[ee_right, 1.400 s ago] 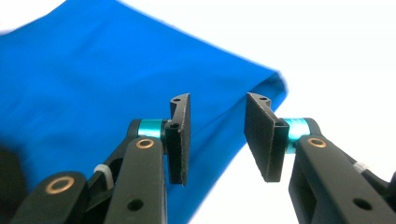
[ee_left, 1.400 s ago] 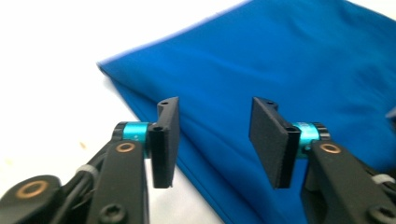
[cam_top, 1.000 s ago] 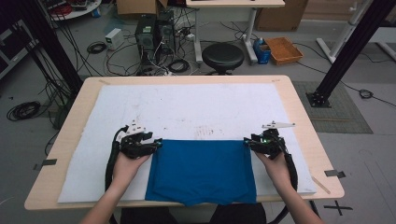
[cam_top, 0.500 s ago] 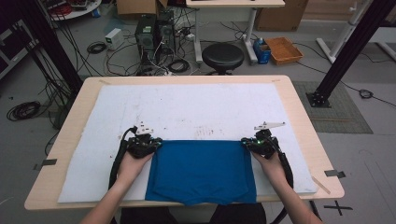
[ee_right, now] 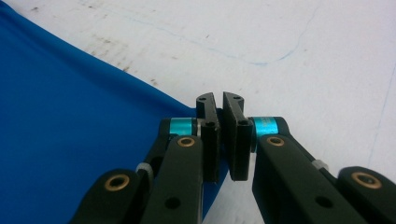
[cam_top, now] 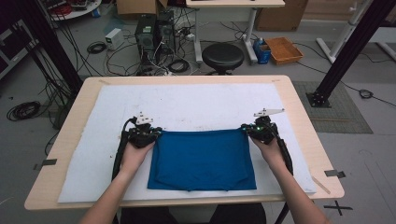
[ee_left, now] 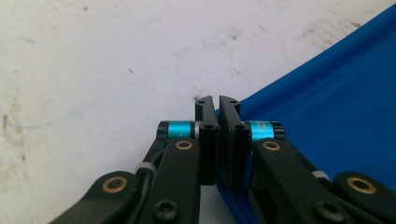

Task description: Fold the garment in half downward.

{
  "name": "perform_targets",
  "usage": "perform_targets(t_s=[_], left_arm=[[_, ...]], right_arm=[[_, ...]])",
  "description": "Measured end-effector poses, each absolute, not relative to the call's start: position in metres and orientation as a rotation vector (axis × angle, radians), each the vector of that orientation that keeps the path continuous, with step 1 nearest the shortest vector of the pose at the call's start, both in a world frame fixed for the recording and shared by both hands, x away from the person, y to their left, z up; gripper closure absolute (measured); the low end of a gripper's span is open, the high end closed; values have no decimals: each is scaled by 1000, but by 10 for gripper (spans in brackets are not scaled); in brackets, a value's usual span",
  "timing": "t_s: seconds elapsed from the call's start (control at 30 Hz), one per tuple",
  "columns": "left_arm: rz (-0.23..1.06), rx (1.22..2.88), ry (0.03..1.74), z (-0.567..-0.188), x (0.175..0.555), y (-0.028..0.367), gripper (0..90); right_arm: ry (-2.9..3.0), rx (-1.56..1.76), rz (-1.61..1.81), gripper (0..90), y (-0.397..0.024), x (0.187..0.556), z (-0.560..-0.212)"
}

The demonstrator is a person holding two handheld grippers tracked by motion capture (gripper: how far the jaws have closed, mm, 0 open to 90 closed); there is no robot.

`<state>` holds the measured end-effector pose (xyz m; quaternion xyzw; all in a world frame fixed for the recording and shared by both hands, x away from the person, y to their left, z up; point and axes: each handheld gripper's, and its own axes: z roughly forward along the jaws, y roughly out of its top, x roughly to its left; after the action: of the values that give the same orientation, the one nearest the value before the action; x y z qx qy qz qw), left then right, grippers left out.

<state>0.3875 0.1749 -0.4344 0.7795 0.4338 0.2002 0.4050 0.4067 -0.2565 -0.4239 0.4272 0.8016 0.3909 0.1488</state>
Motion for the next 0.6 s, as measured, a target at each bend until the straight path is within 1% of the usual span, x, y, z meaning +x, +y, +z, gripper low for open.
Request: perform_targets(t_s=[0.2, 0.23, 0.27, 0.3, 0.33, 0.37, 0.43, 0.47, 0.53, 0.6], left_arm=[[503, 1961, 1094, -436, 391, 178, 858], [500, 1957, 1091, -436, 391, 179, 853], [497, 1954, 1079, -435, 390, 179, 837], [495, 1945, 1069, -434, 390, 180, 789], [489, 1936, 1059, -433, 389, 181, 718], [480, 1930, 1045, -431, 388, 182, 668], [478, 1933, 1005, -427, 385, 185, 559], [488, 1935, 985, -425, 382, 187, 520], [491, 1935, 946, -419, 377, 191, 489], [464, 1941, 906, -413, 373, 195, 464]], right_arm=[[2339, 1194, 1120, 846, -257, 419, -425], [2342, 1192, 1115, 831, -256, 420, -426], [2338, 1201, 1110, 779, -256, 420, -427], [2325, 1206, 1104, 710, -257, 419, -427], [2309, 1211, 1109, 683, -257, 418, -425], [2295, 1206, 1117, 654, -258, 416, -423], [2265, 1195, 1142, 552, -260, 410, -417], [2249, 1198, 1166, 523, -261, 407, -413], [2228, 1168, 1201, 487, -265, 397, -405], [2205, 1134, 1241, 465, -269, 386, -400]])
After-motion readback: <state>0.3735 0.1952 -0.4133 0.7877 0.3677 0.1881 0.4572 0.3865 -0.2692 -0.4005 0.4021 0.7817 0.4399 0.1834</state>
